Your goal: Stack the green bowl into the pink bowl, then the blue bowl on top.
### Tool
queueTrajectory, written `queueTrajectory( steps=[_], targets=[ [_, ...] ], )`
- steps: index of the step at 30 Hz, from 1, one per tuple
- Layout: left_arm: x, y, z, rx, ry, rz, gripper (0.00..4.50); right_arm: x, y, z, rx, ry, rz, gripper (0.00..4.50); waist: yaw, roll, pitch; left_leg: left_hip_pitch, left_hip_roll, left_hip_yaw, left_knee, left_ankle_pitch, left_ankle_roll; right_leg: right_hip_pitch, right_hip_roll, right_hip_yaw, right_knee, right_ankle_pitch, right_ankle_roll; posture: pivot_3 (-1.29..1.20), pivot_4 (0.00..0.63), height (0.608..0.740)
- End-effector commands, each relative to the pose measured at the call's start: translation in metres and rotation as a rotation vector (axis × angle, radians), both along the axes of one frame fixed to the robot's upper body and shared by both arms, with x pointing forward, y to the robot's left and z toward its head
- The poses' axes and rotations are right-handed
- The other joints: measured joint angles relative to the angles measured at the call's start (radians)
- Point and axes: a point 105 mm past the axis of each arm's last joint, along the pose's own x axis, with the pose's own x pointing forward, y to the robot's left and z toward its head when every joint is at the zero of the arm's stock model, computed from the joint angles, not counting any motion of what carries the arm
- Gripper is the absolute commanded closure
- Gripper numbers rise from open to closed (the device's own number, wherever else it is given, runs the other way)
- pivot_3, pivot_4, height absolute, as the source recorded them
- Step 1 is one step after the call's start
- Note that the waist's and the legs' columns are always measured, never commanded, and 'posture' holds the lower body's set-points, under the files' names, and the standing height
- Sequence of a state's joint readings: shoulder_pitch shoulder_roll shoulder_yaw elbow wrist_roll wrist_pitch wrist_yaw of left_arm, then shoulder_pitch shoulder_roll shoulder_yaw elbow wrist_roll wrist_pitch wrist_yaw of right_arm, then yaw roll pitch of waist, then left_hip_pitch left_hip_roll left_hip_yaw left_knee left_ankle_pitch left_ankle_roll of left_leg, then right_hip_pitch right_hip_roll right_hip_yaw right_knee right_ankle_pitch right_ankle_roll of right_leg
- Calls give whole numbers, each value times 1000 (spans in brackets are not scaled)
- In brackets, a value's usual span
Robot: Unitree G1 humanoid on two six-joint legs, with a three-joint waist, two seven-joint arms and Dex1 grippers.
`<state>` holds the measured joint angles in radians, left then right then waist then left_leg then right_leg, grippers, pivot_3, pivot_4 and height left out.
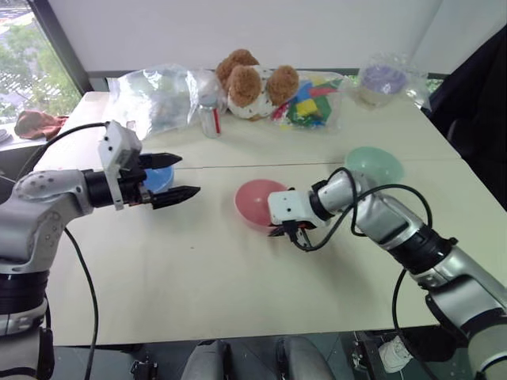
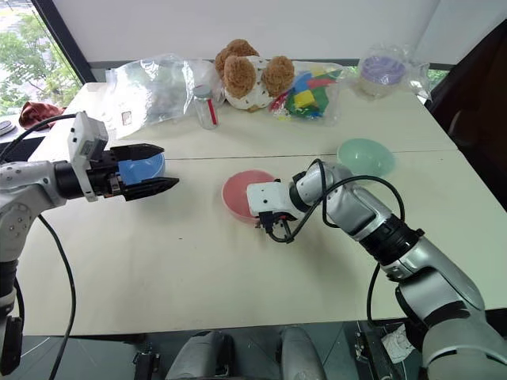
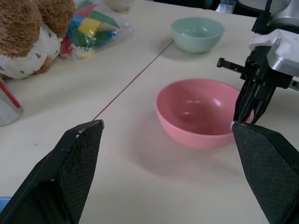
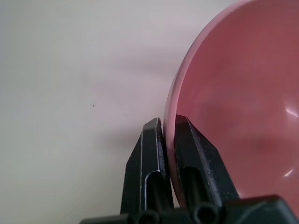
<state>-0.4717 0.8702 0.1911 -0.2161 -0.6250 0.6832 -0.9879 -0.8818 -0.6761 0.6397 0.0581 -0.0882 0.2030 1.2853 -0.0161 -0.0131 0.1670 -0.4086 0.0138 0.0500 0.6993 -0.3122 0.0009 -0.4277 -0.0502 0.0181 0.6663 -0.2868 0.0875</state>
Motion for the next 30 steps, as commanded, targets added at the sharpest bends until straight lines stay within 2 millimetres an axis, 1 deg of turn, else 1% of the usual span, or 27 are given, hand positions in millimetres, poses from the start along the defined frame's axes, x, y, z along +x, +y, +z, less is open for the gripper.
queueTrajectory(
  steps=[1,2,4,5,7,8,9,11,12,15,17,19,21,22,23,25,28,30],
  targets=[
    [-7,2,15,-1,-61,7,0,5,3,8,-38,-37,41,4454,-1,0,0,0,0,0,0,0,1,0,0,0,0,0,0,0,150,740],
    [-8,2,15,-1,-59,9,0,4,4,7,-47,-32,51,4454,-1,0,0,1,0,0,0,-1,1,0,0,0,1,0,0,0,150,740],
    [-8,2,14,-3,-58,11,0,4,6,9,-57,-31,72,3747,-1,0,0,1,0,0,0,-1,1,0,0,0,1,0,0,0,150,740],
    [-8,2,14,-4,-58,12,0,3,7,10,-57,-32,81,3469,-1,0,0,1,0,0,0,-1,1,0,0,0,1,0,0,0,150,740],
    [-8,1,14,-6,-58,12,0,3,10,14,-52,-43,94,2479,-1,0,0,1,0,0,0,-1,1,0,0,0,1,0,0,0,150,740],
    [-8,1,14,-8,-59,12,0,3,12,18,-46,-57,98,1848,-1,0,0,1,0,-1,0,0,1,0,0,0,1,0,0,0,150,740],
    [-8,0,14,-9,-59,11,0,3,13,22,-40,-67,102,1459,-1,0,0,1,0,-1,0,0,1,0,0,0,1,0,0,0,150,740],
    [-8,-1,13,-11,-57,6,0,-1,13,35,-13,-78,112,401,-1,0,0,1,0,-1,0,0,1,0,0,0,1,0,0,0,150,740],
    [-7,-1,13,-12,-57,5,0,-2,13,43,7,-86,109,54,0,0,0,1,0,-1,0,0,1,0,0,0,1,0,0,0,150,740],
    [-5,-2,13,-13,-57,-2,0,-2,7,82,110,-129,60,54,3,0,0,1,0,-1,0,-1,1,0,0,0,1,0,0,0,150,740],
    [-3,-4,14,-15,-60,-7,0,-1,-4,105,177,-137,8,54,5,0,0,1,0,-1,0,-1,1,0,-1,0,1,0,0,0,150,740],
    [-1,-5,15,-17,-64,-13,0,8,-29,124,205,-161,-92,54,6,0,0,1,0,-1,0,-1,2,1,-1,-1,1,0,0,0,150,740],
    [0,-6,16,-18,-67,-22,0,24,-63,136,212,-192,-239,54,6,0,0,1,0,-1,0,-2,3,1,-2,-1,0,0,0,0,150,740],
    [0,-7,16,-18,-68,-26,0,32,-80,136,197,-207,-305,54,5,0,0,1,-1,-1,0,-2,3,1,-2,-1,0,0,0,0,150,740],
    [1,-7,17,-18,-71,-28,0,39,-98,132,165,-215,-373,54,5,0,0,1,-1,-1,0,-2,3,1,-2,-1,0,0,0,0,150,740],
    [2,-7,17,-18,-77,-30,0,50,-125,124,122,-226,-475,54,2,0,0,1,-1,0,0,-2,3,1,-2,-1,0,0,0,0,150,740],
    [4,-8,16,-20,-83,-33,0,71,-171,105,91,-239,-698,54,-6,0,0,1,0,1,-1,-1,3,0,-1,1,0,0,0,0,150,740],
    [4,-8,16,-20,-85,-34,0,76,-188,89,80,-206,-775,54,-6,1,0,1,0,2,-2,-1,1,0,0,1,0,0,0,0,150,740]
  ],
)
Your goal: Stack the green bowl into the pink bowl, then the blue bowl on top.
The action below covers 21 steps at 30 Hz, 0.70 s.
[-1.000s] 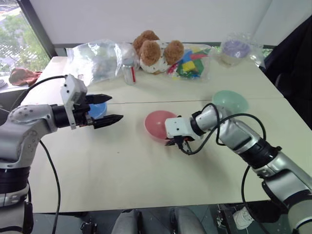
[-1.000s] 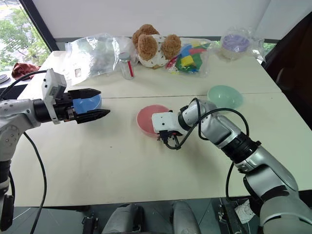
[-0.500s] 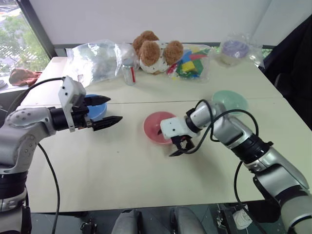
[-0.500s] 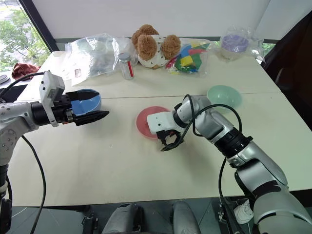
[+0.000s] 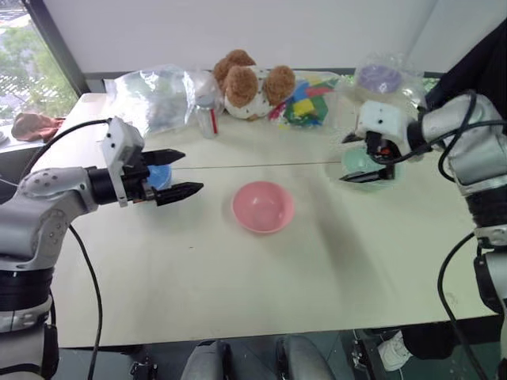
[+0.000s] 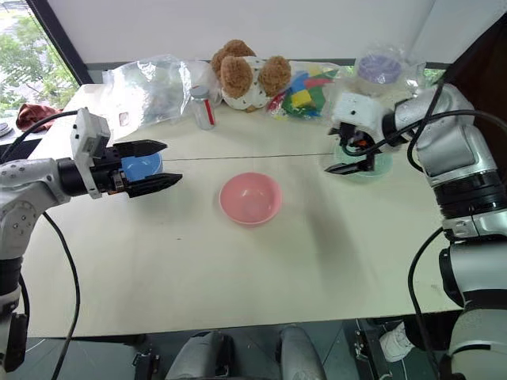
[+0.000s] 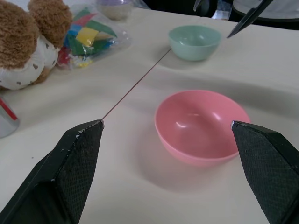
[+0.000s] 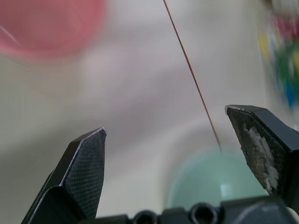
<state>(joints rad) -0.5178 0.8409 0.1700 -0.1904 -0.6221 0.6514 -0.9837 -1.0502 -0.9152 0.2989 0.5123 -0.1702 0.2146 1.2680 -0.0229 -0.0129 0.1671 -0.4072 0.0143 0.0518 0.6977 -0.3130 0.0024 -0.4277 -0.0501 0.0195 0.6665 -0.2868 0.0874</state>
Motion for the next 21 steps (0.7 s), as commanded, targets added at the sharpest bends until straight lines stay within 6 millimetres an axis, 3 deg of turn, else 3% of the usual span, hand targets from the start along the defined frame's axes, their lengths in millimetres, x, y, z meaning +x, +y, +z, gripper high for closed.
queueTrajectory(
  steps=[1,8,11,14,21],
  targets=[
    [-1,-1,8,4,-47,-10,0,10,-29,-16,-4,7,-128,54,1,1,0,0,0,0,0,1,-1,0,0,0,0,0,0,0,150,740],
    [1,0,9,-1,-54,-6,0,21,-44,-59,25,99,-250,54,-2,1,0,0,0,1,0,2,-4,-1,0,2,0,0,0,0,150,740],
    [1,1,9,6,-58,3,0,24,-47,-65,-17,99,-272,54,-1,1,1,0,0,1,0,3,-5,-1,0,2,0,0,0,0,150,740],
    [0,2,9,7,-59,11,0,29,-38,-63,-28,88,-251,847,0,1,1,0,0,1,0,3,-5,-1,0,2,0,0,0,0,150,740],
    [-1,3,9,8,-65,27,0,32,-33,-58,-36,77,-228,4451,2,1,1,0,0,1,0,3,-5,-1,0,1,0,0,0,0,150,740]
  ],
)
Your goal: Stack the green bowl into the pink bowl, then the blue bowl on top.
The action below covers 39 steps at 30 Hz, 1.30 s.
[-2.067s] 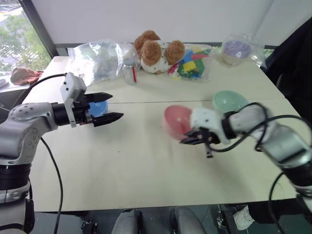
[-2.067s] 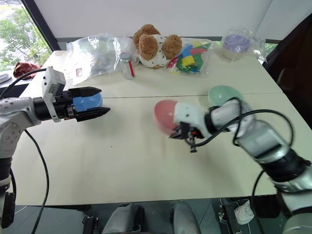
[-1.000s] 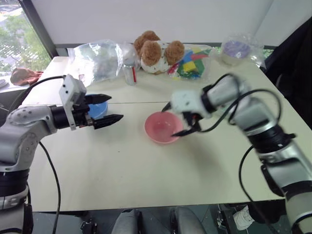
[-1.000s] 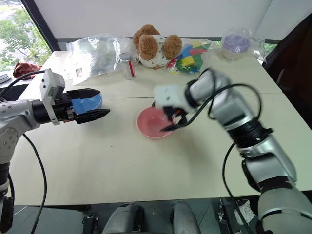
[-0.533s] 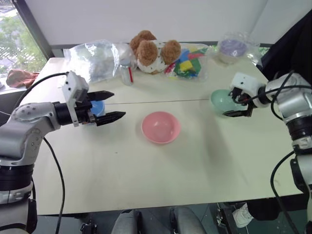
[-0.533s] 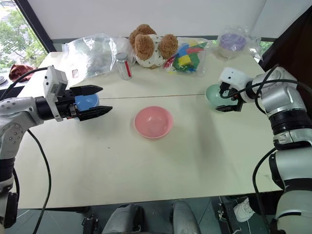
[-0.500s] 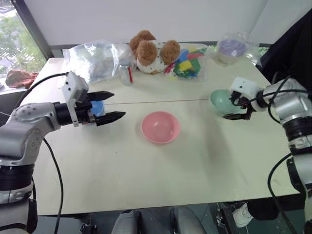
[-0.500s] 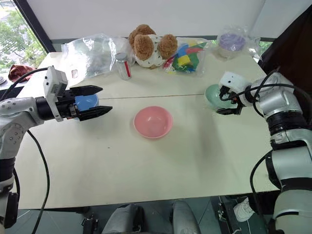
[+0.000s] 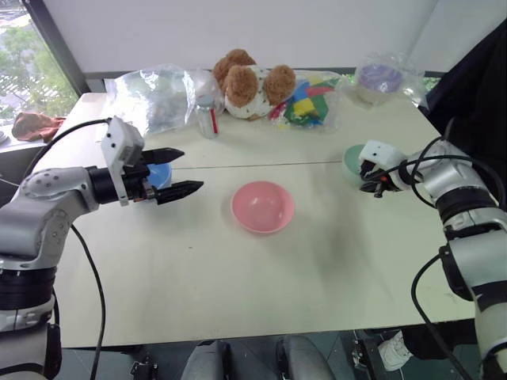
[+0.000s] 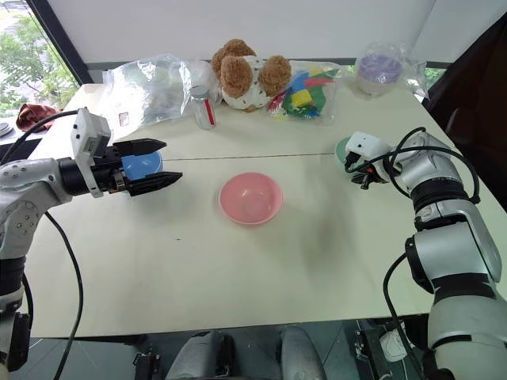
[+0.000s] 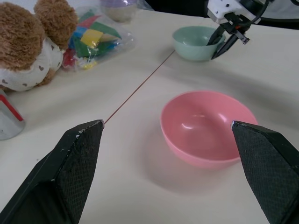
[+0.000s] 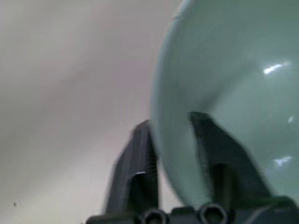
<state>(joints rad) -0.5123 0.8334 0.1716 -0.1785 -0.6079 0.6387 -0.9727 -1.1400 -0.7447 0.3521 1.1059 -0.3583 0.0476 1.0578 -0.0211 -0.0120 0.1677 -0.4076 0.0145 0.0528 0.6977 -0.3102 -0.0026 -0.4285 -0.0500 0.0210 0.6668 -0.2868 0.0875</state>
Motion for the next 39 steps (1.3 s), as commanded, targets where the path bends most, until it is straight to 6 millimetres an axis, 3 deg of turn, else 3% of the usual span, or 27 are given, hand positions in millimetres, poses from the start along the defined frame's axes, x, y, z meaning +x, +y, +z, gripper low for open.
queueTrajectory(
  steps=[1,4,8,12,15,18,28,31,37,38,39],
  targets=[
    [-4,1,12,11,-61,5,0,6,6,20,-1,-52,30,4451,0,0,0,0,0,0,0,0,0,0,0,0,0,0,0,0,150,740],
    [-4,1,12,12,-64,7,0,7,25,44,10,-100,138,4451,0,0,0,0,0,0,0,0,0,0,0,0,0,0,0,0,150,740],
    [-3,2,12,12,-65,7,0,-8,78,82,37,-145,422,4451,-7,2,1,0,0,0,0,0,0,0,0,0,0,0,0,0,150,740],
    [-1,0,12,12,-68,0,0,-61,150,89,66,-64,806,4451,-11,2,1,0,1,-2,-1,0,0,-1,1,-2,1,0,0,0,150,740],
    [0,-2,13,12,-72,-4,0,-90,180,79,58,-7,955,4451,-10,1,1,-1,1,-3,-1,-2,2,-1,0,-2,1,0,0,0,150,740],
    [1,-2,14,12,-75,-5,0,-105,195,65,44,49,1030,4451,-1,1,1,-1,0,-3,1,-3,5,0,-1,-3,1,0,0,0,150,740],
    [-7,4,12,12,-75,28,0,-104,198,36,-75,97,1096,4451,5,1,0,-1,-1,-3,1,-1,2,0,-2,-3,1,0,0,0,150,740],
    [-8,4,11,11,-75,33,0,-105,200,33,-82,103,1113,3434,4,1,0,-1,-1,-3,1,-2,3,0,-1,-3,1,0,0,0,150,740],
    [-9,5,11,7,-73,40,0,-108,207,43,-50,81,1129,328,4,1,0,0,-1,-3,1,-2,4,0,-1,-3,1,0,0,0,150,740],
    [-9,5,11,8,-73,42,0,-109,208,48,-30,74,1126,15,5,1,0,0,-1,-3,1,-2,4,0,-1,-3,1,0,0,0,150,740],
    [-9,6,11,8,-73,44,0,-110,208,51,-16,69,1124,15,5,1,0,0,-1,-3,1,-2,4,0,-1,-3,1,0,0,0,150,740]
  ],
)
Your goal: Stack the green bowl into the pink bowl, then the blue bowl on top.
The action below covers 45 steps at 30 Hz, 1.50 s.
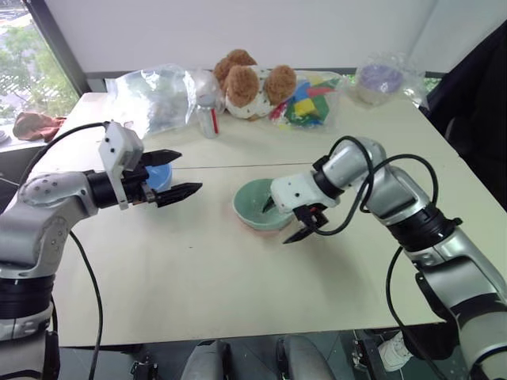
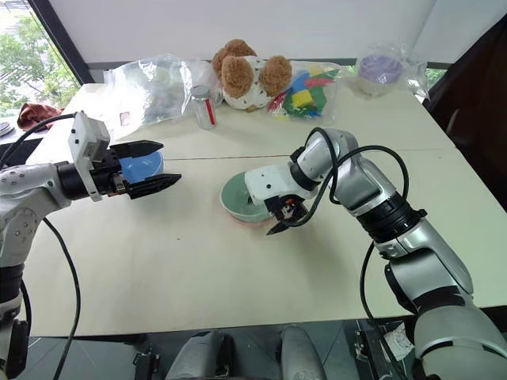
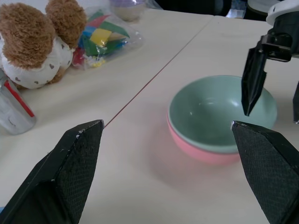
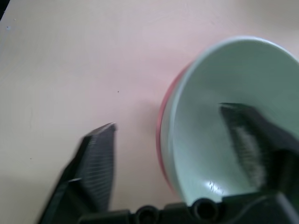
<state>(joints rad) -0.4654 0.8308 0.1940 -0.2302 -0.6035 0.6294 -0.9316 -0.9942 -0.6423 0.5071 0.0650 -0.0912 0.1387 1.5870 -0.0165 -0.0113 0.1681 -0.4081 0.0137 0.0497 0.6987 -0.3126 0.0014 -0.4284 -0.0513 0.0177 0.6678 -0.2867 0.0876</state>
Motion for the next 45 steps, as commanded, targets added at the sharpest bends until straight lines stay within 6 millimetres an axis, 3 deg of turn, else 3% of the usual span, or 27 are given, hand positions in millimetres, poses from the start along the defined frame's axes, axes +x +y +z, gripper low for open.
queueTrajectory(
  steps=[1,6,9,15,20,26,29,36,40,45],
  targets=[
    [-4,6,14,2,-49,15,0,-6,7,29,84,-29,14,15,1,0,0,0,0,0,0,0,0,0,0,0,0,0,0,0,150,740],
    [2,31,21,72,-89,125,0,-7,2,77,342,37,-109,15,1,0,0,0,0,0,0,0,0,0,0,0,0,0,0,0,150,740],
    [4,46,19,124,-81,173,0,-8,-5,91,429,64,-170,15,1,0,0,0,0,0,-1,-1,1,0,0,0,0,0,0,0,150,740],
    [14,89,-19,339,-6,285,0,-16,-5,117,667,187,-283,15,0,0,0,0,0,0,-1,-1,1,0,-1,-1,-1,0,0,0,150,740],
    [33,103,-51,501,17,308,0,-25,-2,122,744,269,-343,15,6,0,0,0,0,0,-1,-1,2,0,-1,-1,-1,0,0,0,150,740],
    [51,105,-67,581,25,288,0,-27,-3,113,735,250,-391,15,5,-1,0,-1,-1,1,-1,-2,3,0,-3,-3,-1,0,0,0,150,740],
    [58,102,-71,571,30,276,925,-27,-4,111,731,237,-404,0,4,-1,0,-1,-1,2,-1,-2,4,0,-4,-4,-1,0,0,0,150,740],
    [56,90,-75,583,78,136,4451,-23,-12,111,731,200,-443,0,1,-1,0,-1,-1,2,-1,-2,4,-1,-3,-5,-1,0,0,0,150,740],
    [62,69,-55,561,41,31,4451,-21,-21,114,747,188,-482,0,8,-1,0,-1,-1,2,0,-2,4,0,-3,-5,-1,0,0,0,150,740],
    [64,15,-14,509,-69,-199,4451,-26,-47,109,756,183,-576,0,24,-2,0,-2,-2,2,1,-3,6,0,-2,-6,-2,0,0,0,150,740]
  ],
)
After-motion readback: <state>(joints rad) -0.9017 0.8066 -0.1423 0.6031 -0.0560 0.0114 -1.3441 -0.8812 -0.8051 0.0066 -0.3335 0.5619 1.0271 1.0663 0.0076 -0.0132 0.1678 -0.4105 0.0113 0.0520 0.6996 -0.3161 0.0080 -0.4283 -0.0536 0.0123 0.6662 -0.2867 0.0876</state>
